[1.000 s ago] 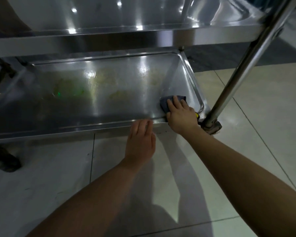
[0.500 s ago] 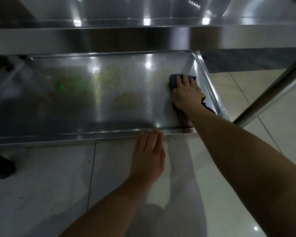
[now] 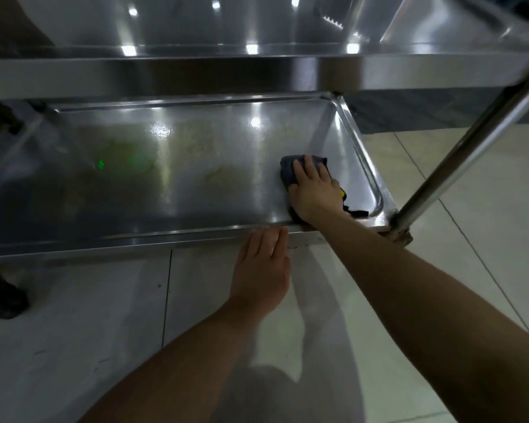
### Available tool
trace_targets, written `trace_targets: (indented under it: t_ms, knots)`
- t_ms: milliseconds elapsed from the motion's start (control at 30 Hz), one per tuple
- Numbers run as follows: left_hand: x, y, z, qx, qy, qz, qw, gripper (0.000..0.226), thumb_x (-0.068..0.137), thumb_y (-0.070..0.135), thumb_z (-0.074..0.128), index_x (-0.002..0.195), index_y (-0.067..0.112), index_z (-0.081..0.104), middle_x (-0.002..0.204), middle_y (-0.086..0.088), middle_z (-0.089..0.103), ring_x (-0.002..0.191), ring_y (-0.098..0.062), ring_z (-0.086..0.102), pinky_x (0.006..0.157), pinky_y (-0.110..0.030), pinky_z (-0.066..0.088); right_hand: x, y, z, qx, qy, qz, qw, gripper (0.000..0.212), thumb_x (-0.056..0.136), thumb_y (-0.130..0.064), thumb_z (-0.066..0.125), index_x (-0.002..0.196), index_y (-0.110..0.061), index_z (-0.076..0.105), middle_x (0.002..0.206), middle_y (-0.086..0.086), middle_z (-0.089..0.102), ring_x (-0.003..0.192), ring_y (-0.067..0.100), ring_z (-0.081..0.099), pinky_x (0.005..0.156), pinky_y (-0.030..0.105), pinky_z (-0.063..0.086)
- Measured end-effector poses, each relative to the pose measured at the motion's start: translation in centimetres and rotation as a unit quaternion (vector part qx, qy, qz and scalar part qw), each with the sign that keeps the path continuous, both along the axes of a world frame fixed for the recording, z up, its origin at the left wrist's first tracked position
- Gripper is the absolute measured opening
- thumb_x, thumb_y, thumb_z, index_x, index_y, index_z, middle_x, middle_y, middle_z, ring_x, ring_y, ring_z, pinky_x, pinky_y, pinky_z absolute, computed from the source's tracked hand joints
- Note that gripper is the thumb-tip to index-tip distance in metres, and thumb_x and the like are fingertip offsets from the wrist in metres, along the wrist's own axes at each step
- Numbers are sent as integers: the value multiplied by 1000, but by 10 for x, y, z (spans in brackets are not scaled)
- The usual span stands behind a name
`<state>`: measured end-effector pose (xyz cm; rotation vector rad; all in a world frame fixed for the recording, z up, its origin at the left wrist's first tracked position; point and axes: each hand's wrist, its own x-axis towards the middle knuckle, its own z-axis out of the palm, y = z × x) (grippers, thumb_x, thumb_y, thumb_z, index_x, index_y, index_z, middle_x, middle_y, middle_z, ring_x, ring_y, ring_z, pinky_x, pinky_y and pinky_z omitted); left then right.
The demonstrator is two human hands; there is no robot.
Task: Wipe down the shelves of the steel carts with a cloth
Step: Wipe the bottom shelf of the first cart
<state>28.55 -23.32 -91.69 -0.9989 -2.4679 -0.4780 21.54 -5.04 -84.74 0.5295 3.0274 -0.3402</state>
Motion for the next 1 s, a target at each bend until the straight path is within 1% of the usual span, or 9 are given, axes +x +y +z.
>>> trace_targets:
  t_ms: [67,133,200,233,400,467,567,800,1000]
  knots:
    - [-1,-7,7,10,-10,-14,1000,45,99,17,46,137,-1,59,139,-19,58,127,-38,52,114,-45,36,23,-4,0,1,-1,4,1000,60,104,-43,26,160,-28,11,169,-2,0,154,26,5,120,48,17]
    - [-1,-20,13,14,-21,-18,1000,44,100,17,43,138,-1,58,141,-19,56,130,-39,50,115,-48,38,42,-6,3,5,18,6,1000,58,103,-42,31,158,-27,22,168,0,10,153,26,14,116,47,24]
    - [-3,-34,13,16,-27,1,1000,43,101,18,42,137,-1,59,138,-19,56,128,-41,50,113,-51,39,53,-12,4,26,38,7,999,56,102,-42,36,155,-26,31,166,2,19,149,27,23,109,47,32]
    - [-5,-41,11,13,-26,15,999,43,101,18,43,136,-1,59,136,-20,57,126,-42,51,113,-52,39,56,-19,4,33,34,6,999,55,102,-42,36,154,-26,32,166,2,20,149,28,24,108,47,33]
    - [-14,-55,2,-6,-10,18,1000,44,97,15,52,137,-2,58,136,-19,57,125,-42,52,111,-49,41,47,-56,0,59,5,30,998,59,104,-44,27,159,-23,21,168,4,12,150,32,18,110,49,31]
    - [-17,-55,0,-6,0,4,1000,44,98,15,50,136,-5,57,133,-21,57,121,-43,52,108,-50,43,40,-55,-1,56,2,27,998,59,105,-43,26,160,-23,18,168,4,9,151,32,14,113,48,28]
    - [-20,-56,-5,-34,35,-5,999,44,101,15,46,138,-7,56,132,-24,59,120,-44,55,111,-51,41,22,-48,-3,35,4,29,999,59,106,-43,23,160,-23,13,169,4,6,153,31,9,118,49,23]
    - [-32,-73,12,-87,48,-51,994,50,102,25,40,144,1,53,133,-15,59,119,-35,55,110,-44,42,-50,-27,-6,23,8,9,1000,58,106,-41,22,160,-24,10,169,3,2,154,30,6,121,49,20]
    - [-33,-75,11,-78,47,-56,994,47,100,25,48,140,3,57,133,-13,59,116,-33,54,105,-43,41,-97,-21,-4,7,2,-19,1000,58,105,-41,21,160,-25,10,169,1,3,154,32,4,121,51,18]
